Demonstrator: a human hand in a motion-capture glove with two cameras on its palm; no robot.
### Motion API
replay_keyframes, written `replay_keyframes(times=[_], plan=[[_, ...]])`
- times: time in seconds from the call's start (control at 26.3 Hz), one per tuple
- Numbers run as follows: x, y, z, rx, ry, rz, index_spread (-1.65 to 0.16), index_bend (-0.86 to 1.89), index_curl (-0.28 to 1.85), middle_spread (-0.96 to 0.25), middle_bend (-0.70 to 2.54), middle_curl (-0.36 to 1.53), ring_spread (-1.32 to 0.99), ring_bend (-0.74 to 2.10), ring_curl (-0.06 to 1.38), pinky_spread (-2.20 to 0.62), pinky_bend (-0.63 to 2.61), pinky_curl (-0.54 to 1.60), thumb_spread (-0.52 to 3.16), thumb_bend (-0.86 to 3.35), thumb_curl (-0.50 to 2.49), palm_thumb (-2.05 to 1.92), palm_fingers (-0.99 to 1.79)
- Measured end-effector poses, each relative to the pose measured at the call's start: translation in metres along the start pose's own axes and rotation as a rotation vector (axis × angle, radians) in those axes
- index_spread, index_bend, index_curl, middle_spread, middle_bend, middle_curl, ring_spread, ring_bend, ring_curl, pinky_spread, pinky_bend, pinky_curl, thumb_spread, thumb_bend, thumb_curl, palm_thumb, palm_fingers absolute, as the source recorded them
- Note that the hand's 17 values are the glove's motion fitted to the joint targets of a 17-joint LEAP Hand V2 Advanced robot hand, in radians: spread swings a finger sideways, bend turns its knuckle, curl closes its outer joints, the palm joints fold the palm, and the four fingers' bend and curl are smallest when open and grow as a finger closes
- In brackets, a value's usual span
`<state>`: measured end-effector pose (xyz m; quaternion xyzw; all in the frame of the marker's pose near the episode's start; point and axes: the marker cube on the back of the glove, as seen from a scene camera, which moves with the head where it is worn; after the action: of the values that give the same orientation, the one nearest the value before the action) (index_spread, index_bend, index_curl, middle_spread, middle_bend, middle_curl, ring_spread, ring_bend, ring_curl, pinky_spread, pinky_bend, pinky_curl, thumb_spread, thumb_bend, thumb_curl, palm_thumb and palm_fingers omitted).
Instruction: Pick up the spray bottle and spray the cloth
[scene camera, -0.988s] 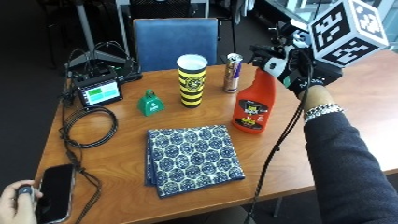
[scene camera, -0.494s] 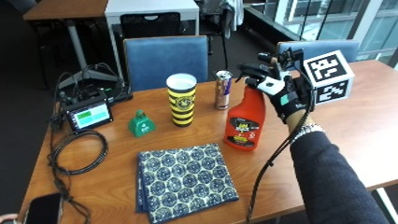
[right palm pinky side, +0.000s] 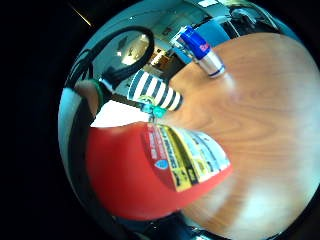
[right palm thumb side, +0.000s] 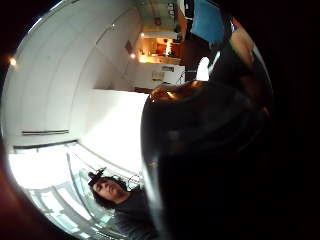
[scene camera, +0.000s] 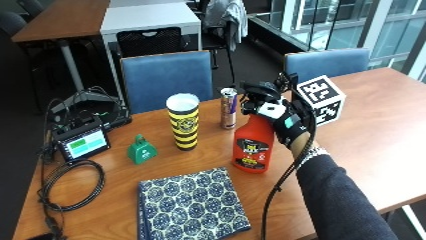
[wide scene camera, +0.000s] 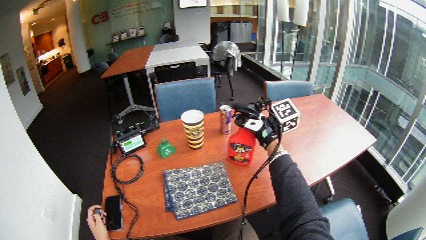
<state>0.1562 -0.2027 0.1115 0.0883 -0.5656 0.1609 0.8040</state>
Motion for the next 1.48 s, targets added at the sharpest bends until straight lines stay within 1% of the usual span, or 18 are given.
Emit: replay_keyframes(times=[0.19, 0.3, 0.61, 0.87, 1.1, 1.29, 1.48], plan=[[-0.006, -0.005, 0.0, -0.033, -0.03, 0.048, -0.34, 0.2, 0.27, -0.27, 0.41, 0.44, -0.25, 0.54, 0.4, -0.13, 0.23, 0.35, 0.66, -0.02, 0.47, 0.97, 1.22], [-0.015, -0.008, 0.001, -0.041, -0.004, 0.059, -0.33, 0.19, 0.29, -0.27, 0.38, 0.44, -0.26, 0.52, 0.4, -0.19, 0.31, 0.37, 0.57, -0.02, 0.5, 1.0, 1.27], [-0.055, -0.032, 0.006, -0.013, 0.072, -0.004, -0.33, 0.23, 0.36, -0.28, 0.46, 0.48, -0.28, 0.51, 0.41, -0.3, 0.35, 0.38, 0.38, -0.03, 0.57, 0.99, 1.36], [-0.063, -0.017, 0.001, 0.1, 0.095, -0.067, -0.34, 0.25, 0.41, -0.27, 0.5, 0.5, -0.29, 0.54, 0.43, -0.32, 0.36, 0.38, 0.3, -0.03, 0.61, 0.99, 1.37], [-0.066, -0.018, 0.001, 0.11, 0.101, -0.093, -0.34, 0.26, 0.44, -0.27, 0.53, 0.51, -0.29, 0.56, 0.45, -0.33, 0.37, 0.39, 0.26, -0.03, 0.64, 0.98, 1.37], [-0.048, -0.017, 0.006, 0.055, 0.082, -0.045, -0.34, 0.26, 0.46, -0.27, 0.54, 0.51, -0.29, 0.57, 0.45, -0.34, 0.38, 0.39, 0.24, -0.03, 0.66, 0.97, 1.36], [-0.03, -0.014, -0.006, -0.005, 0.076, 0.041, -0.34, 0.25, 0.48, -0.26, 0.55, 0.51, -0.28, 0.56, 0.45, -0.32, 0.39, 0.39, 0.23, -0.03, 0.68, 0.97, 1.34]])
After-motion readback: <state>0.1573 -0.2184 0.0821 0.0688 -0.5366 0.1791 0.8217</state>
